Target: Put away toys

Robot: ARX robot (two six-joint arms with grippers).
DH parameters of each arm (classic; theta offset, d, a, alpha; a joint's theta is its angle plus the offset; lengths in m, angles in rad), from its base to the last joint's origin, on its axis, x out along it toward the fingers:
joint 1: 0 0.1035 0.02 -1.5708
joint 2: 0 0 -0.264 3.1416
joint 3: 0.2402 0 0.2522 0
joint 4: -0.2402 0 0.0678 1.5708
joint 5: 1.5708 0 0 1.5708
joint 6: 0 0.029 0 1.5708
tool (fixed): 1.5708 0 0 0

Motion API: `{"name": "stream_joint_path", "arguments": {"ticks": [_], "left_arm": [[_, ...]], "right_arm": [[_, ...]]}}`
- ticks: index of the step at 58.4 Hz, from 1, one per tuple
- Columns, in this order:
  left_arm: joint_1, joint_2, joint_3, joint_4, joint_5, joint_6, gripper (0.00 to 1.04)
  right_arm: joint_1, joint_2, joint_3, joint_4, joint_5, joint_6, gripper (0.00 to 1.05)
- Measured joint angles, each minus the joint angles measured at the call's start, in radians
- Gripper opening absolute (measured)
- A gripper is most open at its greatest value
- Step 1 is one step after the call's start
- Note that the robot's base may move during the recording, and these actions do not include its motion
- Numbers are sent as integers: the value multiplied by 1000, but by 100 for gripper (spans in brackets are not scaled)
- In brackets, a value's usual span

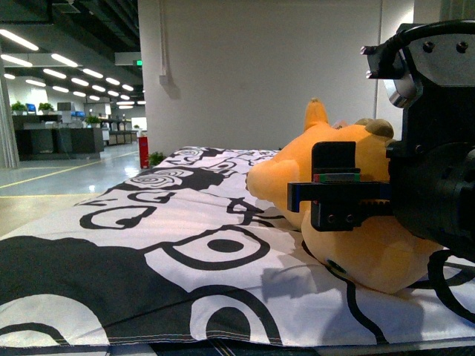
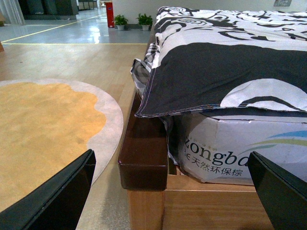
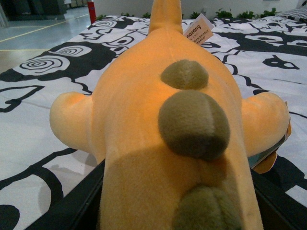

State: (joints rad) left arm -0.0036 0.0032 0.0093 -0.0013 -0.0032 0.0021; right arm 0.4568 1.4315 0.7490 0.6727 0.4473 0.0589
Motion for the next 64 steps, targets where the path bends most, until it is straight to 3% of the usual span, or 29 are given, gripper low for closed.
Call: {"name": "stream_joint_path", "arguments": {"ticks": [12,18,28,38,53,64], "left_arm": [[0,0,0,0,0,0,98],[0,0,0,0,0,0,98],[0,0,0,0,0,0,99],[0,0,0,0,0,0,98],[0,0,0,0,0,0,99],[0,0,0,0,0,0,99]], "right_arm": [[-42,-66,-3,-39,-50,0,21],[-79,-116,2,-87,-110,1,12],[-174,-240,42,-176,-267,34,10],[-324,-430,35,-251,-461,97,9],[-672,-695,-147,-267,-807,238,9],[-858,-802,-262,-251,-961,349,9]]}}
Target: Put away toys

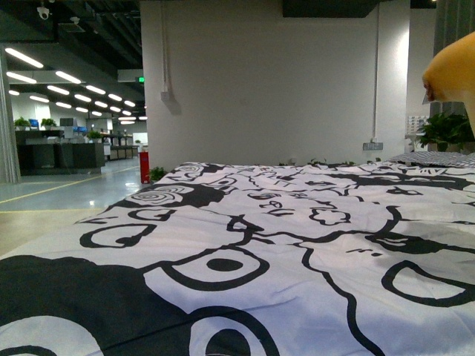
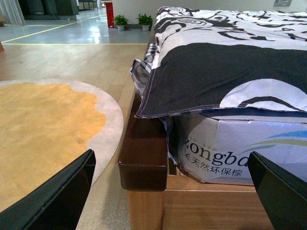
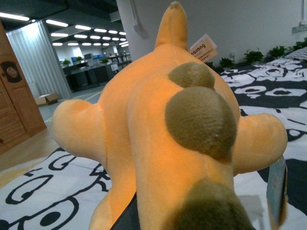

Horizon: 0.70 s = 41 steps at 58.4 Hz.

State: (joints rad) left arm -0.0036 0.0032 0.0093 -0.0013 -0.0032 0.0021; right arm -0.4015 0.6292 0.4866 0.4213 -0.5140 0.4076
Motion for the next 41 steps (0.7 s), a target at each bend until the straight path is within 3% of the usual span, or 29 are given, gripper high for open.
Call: {"name": "stream_joint_path", "arguments": {"ticks": [6,13,24,41], "left_arm": [[0,0,0,0,0,0,98],[0,0,0,0,0,0,98],[0,0,0,0,0,0,98],[0,0,0,0,0,0,98]], "right_arm": [[-80,-77,-61,-1,-60,63,9],[-103,-172,-126,-49,-71,82,9],[-77,-296,-215,-143,-62,59,9],[-58,-311,-222,-162,-32,23,9]]}}
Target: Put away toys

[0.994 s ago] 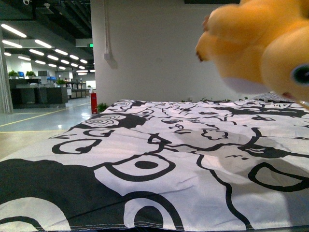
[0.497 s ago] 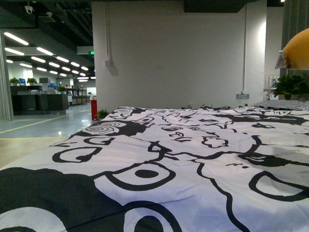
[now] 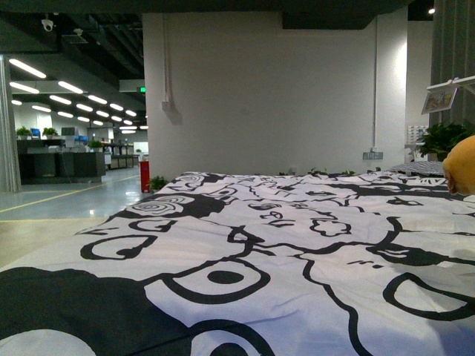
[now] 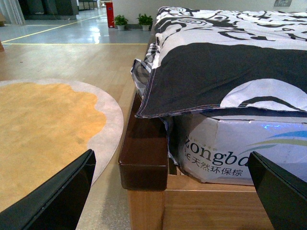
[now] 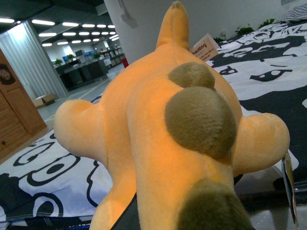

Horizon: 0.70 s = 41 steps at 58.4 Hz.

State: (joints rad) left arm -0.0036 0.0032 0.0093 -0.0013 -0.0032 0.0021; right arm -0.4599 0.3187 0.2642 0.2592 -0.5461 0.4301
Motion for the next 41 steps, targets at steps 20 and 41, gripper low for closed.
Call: {"name": "stream_joint_path", "arguments": {"ticks": [20,41], "left_arm": [[0,0,0,0,0,0,98],[0,0,0,0,0,0,98]], "right_arm": [[67,-18,0,-56,78,-74,9],[70,-19,0,-56,82,-87,9]]}}
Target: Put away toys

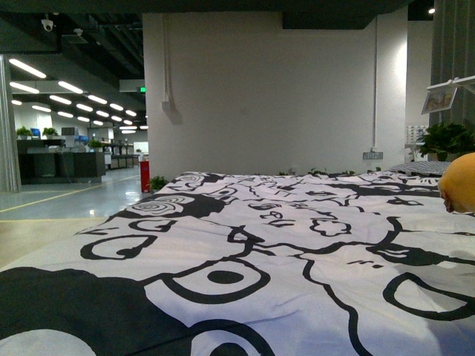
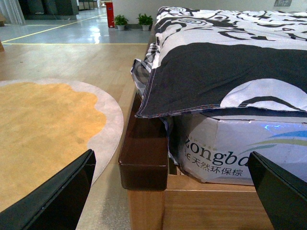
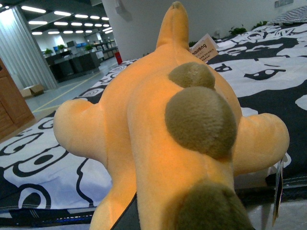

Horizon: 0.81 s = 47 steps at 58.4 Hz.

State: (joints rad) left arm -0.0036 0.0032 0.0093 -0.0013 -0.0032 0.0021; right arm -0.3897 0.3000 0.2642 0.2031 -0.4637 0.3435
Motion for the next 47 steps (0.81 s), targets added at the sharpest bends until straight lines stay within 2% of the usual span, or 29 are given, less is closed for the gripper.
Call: {"name": "stream_joint_path", "arguments": {"ticks": [7,12,17,27,30,32,37,47], "left_arm": [[0,0,0,0,0,0,98],[0,0,0,0,0,0,99],[0,0,0,0,0,0,98],[0,0,0,0,0,0,98],[0,0,0,0,0,0,98],[0,0,0,0,0,0,98],[0,0,0,0,0,0,98],[0,0,0,0,0,0,98]], "right_arm": [[2,-2,2,-12,10,-11,9],[43,-37,29,-191,115,-144,9],[120,-83,-14,-251,215,-268,9],[216,-148,-79,-235,304,-321,9],[302,-169,-100,-235,418,-327,9],[339,-176,-109,-233,446,-330,9],[378,-192,-127,-228,457,-338,9],[384,-220,-162,-216,464,-338,8]]}}
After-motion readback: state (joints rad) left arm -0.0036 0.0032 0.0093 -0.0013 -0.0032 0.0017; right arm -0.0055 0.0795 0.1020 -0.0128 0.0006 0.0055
